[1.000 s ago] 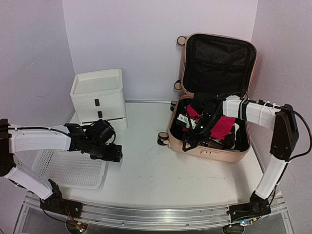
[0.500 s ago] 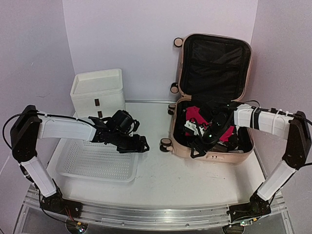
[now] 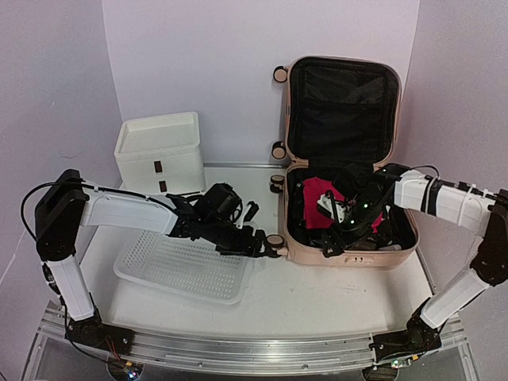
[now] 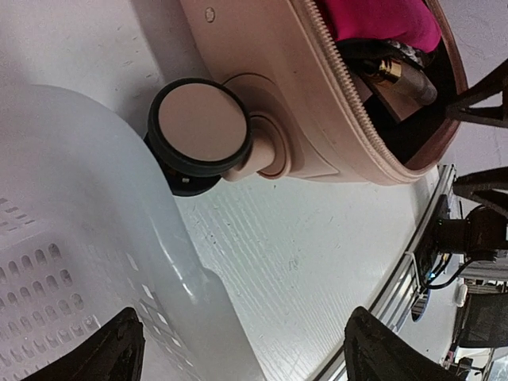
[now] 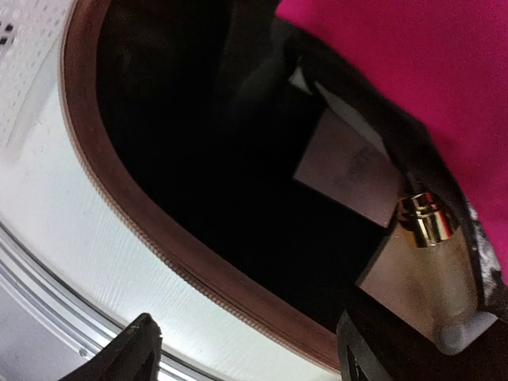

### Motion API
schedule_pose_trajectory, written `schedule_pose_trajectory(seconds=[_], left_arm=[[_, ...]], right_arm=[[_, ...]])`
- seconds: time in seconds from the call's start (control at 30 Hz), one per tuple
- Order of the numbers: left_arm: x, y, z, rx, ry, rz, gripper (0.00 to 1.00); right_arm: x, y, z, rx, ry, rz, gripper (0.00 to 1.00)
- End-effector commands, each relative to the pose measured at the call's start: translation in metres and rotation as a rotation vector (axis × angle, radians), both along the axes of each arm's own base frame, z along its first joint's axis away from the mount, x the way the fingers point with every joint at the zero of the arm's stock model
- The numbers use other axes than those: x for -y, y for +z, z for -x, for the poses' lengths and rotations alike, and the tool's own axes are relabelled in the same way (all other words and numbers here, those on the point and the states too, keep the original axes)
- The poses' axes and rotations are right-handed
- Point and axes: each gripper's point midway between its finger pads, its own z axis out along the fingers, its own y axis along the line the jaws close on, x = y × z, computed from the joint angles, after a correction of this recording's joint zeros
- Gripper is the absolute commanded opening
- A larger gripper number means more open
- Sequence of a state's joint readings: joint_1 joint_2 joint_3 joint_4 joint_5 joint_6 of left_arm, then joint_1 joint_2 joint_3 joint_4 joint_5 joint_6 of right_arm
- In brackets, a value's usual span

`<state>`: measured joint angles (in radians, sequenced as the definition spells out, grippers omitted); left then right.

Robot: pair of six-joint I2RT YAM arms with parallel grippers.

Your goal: Open, take out, and arrange the luggage

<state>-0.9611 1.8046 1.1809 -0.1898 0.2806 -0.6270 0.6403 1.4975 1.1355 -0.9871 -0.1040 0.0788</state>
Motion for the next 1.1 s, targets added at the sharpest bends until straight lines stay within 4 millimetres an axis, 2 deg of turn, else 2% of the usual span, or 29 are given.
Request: schedule_pose_trajectory(seconds=[0.0, 0.13, 0.3, 0.37, 0.47, 0.57, 0.67, 0.73, 0.8, 0.9, 0.97, 1.07], left_arm=[[0.030, 0.060, -0.001, 0.102, -0.133, 0.187, 0.88], [0.045, 0.065, -0.004, 0.071, -0.141, 0.231, 0.88], [0.054, 0.060, -0.029, 0.068, -0.060, 0.228, 0.83], [0.053, 0.062, -0.042, 0.087, -0.019, 0.223, 0.78], [0.043, 0.074, -0.058, 0.162, 0.027, 0.212, 0.76], [0.024, 0.082, -0.068, 0.271, 0.059, 0.163, 0.81], [-0.009, 0.075, -0.083, 0.222, 0.196, 0.141, 0.95], [-0.022, 0.063, -0.094, 0.129, 0.262, 0.155, 0.98], [-0.021, 0.056, -0.102, 0.054, 0.276, 0.178, 0.97], [-0.004, 0.052, -0.109, -0.023, 0.263, 0.217, 0.94], [0.001, 0.053, -0.118, -0.023, 0.285, 0.226, 0.94], [-0.006, 0.053, -0.140, 0.048, 0.367, 0.198, 0.94]], right_arm=[[0.004, 0.042, -0.036, 0.180, -0.108, 0.022, 0.80], [-0.003, 0.046, -0.061, 0.210, -0.154, 0.052, 0.80], [-0.013, 0.046, -0.068, 0.193, -0.201, 0.017, 0.80], [-0.014, 0.045, -0.067, 0.183, -0.219, 0.007, 0.80], [-0.014, 0.046, -0.062, 0.172, -0.231, -0.008, 0.80], [-0.006, 0.047, -0.057, 0.186, -0.237, 0.004, 0.80], [0.002, 0.050, -0.052, 0.201, -0.245, 0.008, 0.80], [0.004, 0.050, -0.048, 0.204, -0.246, 0.008, 0.80], [0.006, 0.049, -0.048, 0.207, -0.246, 0.013, 0.80], [0.003, 0.047, -0.049, 0.197, -0.251, 0.007, 0.80], [0.000, 0.047, -0.049, 0.185, -0.256, -0.007, 0.80], [-0.004, 0.045, -0.051, 0.177, -0.277, -0.022, 0.80]])
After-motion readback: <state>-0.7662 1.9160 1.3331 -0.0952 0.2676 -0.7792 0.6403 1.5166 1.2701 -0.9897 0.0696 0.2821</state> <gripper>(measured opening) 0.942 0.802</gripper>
